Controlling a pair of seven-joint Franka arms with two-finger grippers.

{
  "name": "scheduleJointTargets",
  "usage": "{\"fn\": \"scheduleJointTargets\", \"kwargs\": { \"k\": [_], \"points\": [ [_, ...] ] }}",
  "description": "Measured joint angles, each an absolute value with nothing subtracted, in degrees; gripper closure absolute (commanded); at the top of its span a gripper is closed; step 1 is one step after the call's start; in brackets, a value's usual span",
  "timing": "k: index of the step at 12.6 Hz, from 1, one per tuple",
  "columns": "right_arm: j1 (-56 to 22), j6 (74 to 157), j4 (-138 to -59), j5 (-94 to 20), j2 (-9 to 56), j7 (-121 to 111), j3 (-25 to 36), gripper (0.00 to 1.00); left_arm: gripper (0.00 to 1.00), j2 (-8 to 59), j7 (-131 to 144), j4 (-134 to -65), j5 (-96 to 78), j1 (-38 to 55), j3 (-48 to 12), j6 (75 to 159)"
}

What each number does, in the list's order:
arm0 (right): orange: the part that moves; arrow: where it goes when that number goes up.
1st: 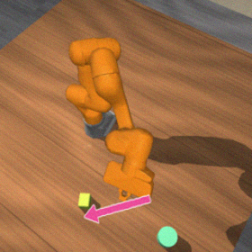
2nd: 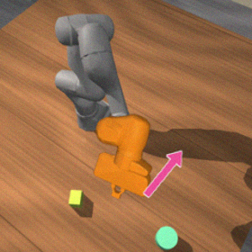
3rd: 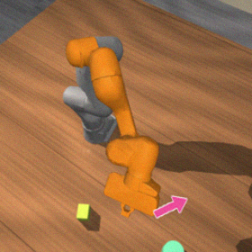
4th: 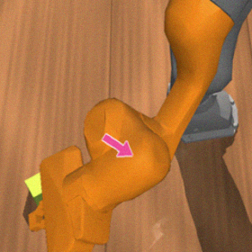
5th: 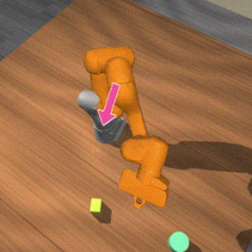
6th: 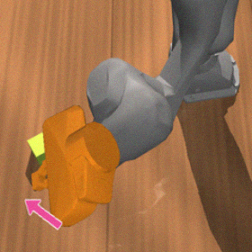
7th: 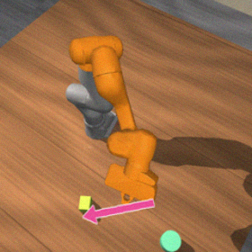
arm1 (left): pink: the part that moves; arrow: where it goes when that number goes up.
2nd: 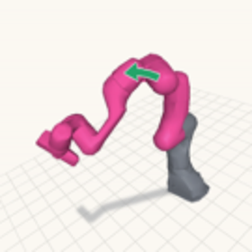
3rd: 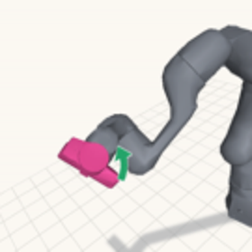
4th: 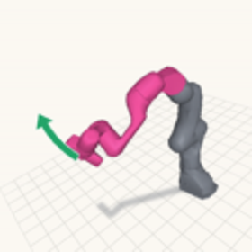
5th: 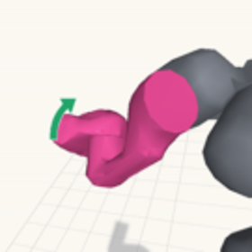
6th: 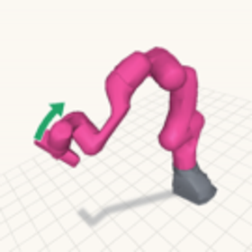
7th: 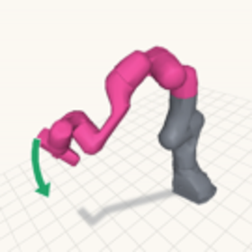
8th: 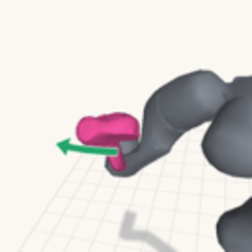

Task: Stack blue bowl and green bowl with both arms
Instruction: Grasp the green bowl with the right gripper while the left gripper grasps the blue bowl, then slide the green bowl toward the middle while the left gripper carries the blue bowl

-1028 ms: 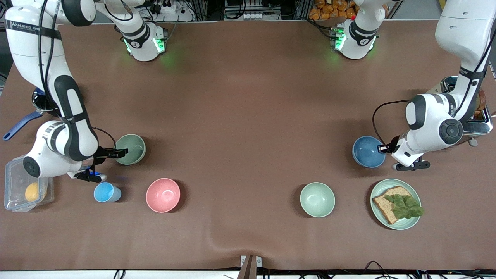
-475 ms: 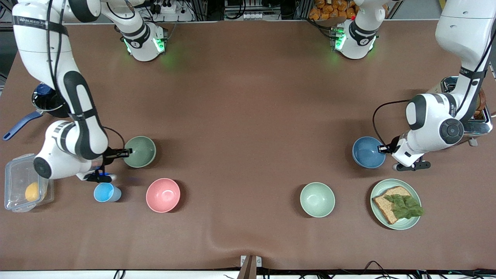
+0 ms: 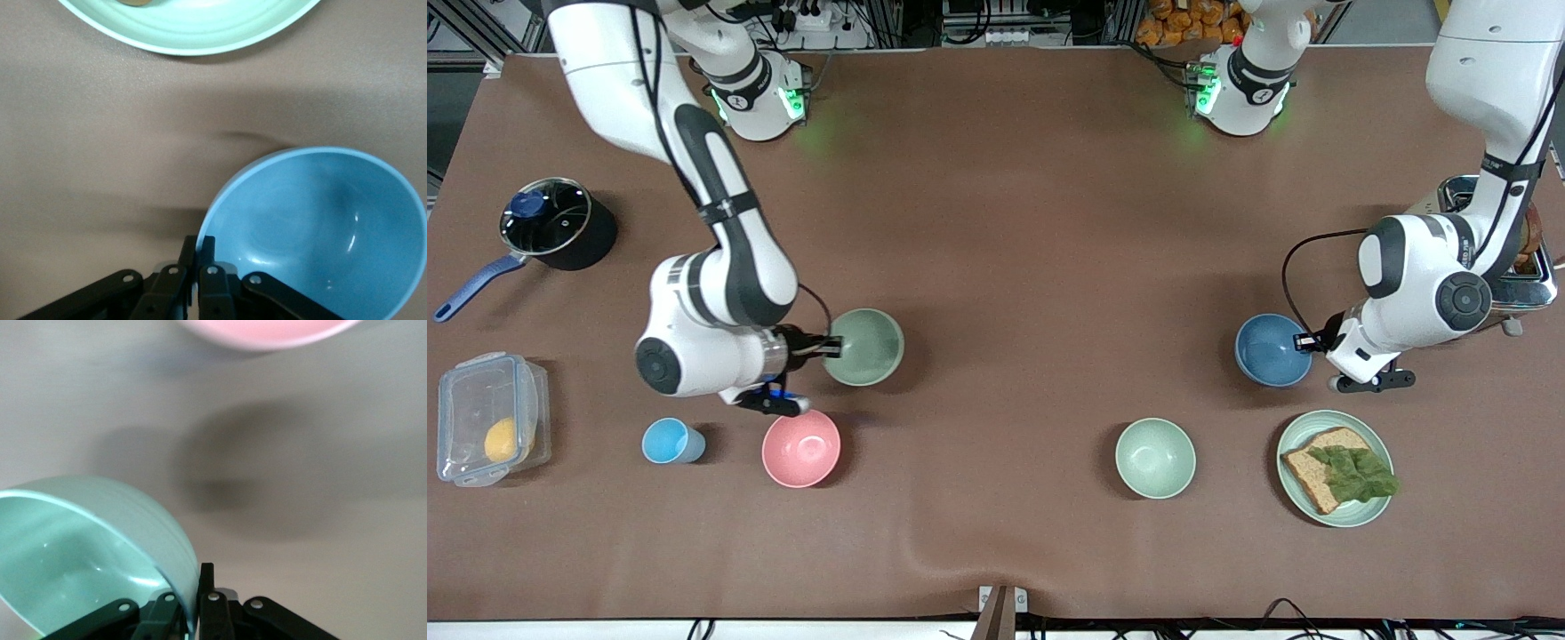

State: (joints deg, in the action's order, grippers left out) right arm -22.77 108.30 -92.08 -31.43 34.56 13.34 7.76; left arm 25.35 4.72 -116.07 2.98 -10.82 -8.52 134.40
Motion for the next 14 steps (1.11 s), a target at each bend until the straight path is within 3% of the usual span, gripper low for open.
{"fn": "scheduleJointTargets", "kwargs": {
  "k": [14],
  "points": [
    [-42.74, 134.34, -92.21, -46.58, 41.75, 36.93, 7.31, 1.0, 1.0, 22.44, 4.86, -112.95, 2.98, -11.03, -10.32, 133.23]
  ]
}}
